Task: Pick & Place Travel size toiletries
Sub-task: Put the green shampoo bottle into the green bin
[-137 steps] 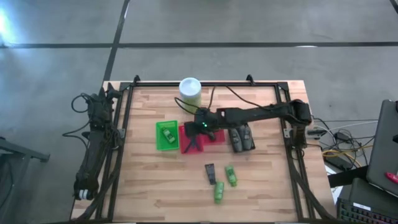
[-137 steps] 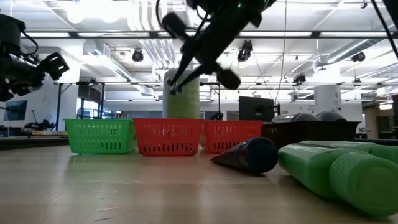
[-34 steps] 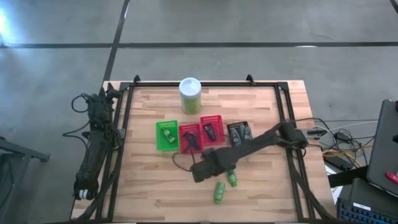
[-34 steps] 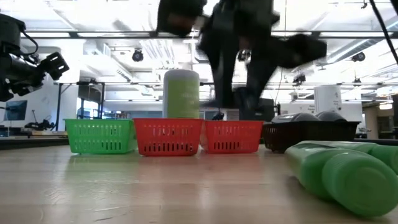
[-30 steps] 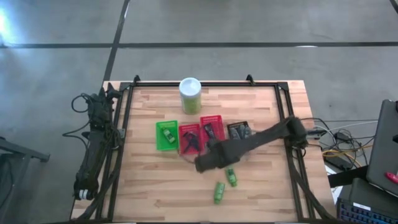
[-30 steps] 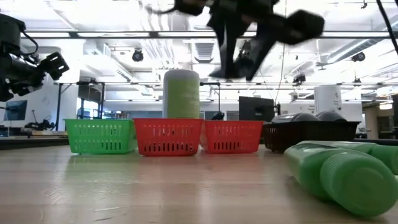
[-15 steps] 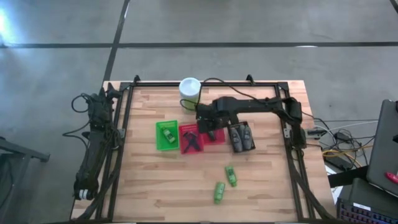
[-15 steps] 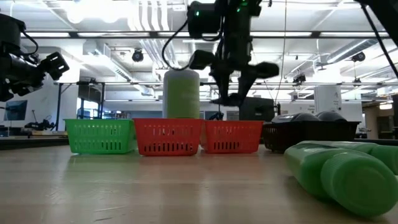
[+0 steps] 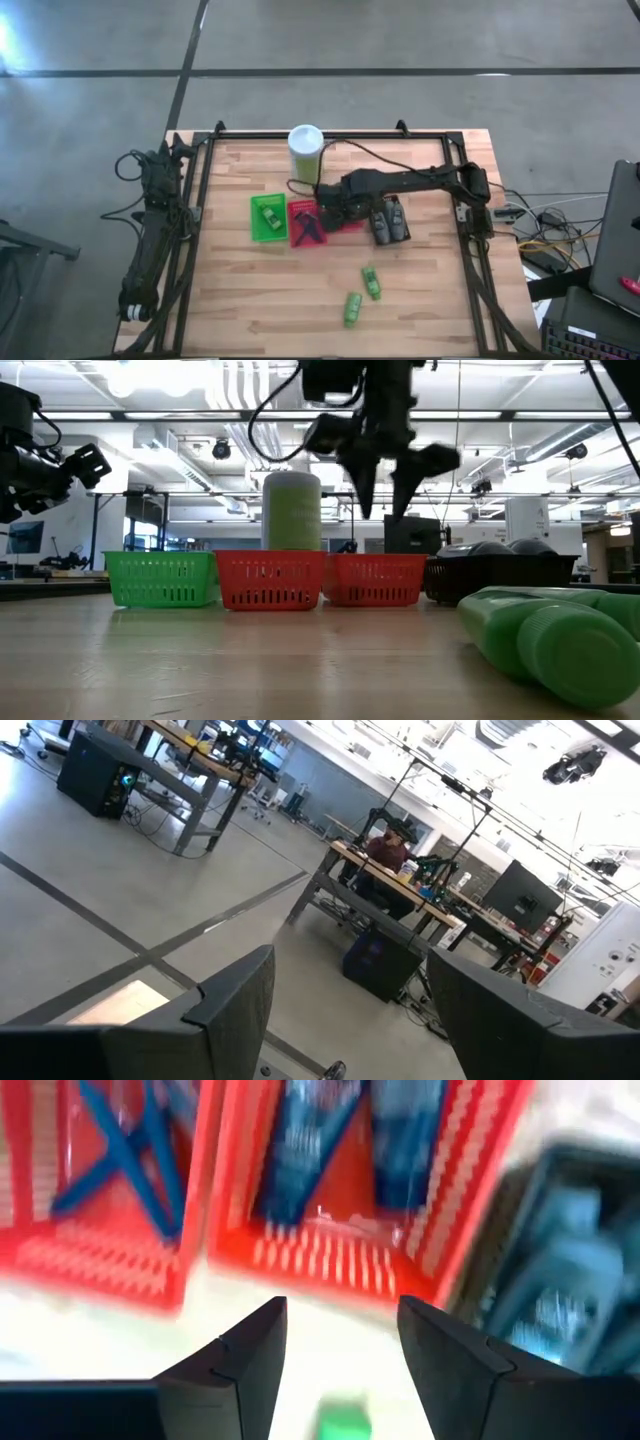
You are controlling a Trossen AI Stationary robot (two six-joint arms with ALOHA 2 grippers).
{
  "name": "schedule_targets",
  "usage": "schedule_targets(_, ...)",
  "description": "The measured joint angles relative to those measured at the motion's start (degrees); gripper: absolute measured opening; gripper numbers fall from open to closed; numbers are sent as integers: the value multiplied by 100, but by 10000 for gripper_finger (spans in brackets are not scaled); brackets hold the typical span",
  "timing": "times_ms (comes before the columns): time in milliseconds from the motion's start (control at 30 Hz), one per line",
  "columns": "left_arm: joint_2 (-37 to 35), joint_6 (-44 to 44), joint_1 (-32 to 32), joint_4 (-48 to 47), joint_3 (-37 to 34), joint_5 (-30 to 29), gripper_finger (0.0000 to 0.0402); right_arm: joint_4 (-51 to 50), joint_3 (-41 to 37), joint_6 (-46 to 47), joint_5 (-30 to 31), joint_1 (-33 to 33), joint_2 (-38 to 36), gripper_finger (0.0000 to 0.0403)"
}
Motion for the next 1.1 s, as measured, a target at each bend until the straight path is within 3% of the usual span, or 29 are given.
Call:
schedule_targets(333,0,0,-2,0,0,0,267,-613,-18,941,-130,1121,-278,217)
schedule_targets(500,4,0,-2,0,0,0,267,-594,-149,1691,-577,1812,-283,233)
schedule_targets(700,4,0,-2,0,0,0,267,-426,-469,2908,-670,2568,-283,253)
schedule_targets(933,2,0,-2,0,0,2,267,1138,-1349,3146,-665,2733,-272,283)
schedule_targets(1100,4,0,-2,0,0,0,267,1170,-1775,3301,-556,2733,-273,303)
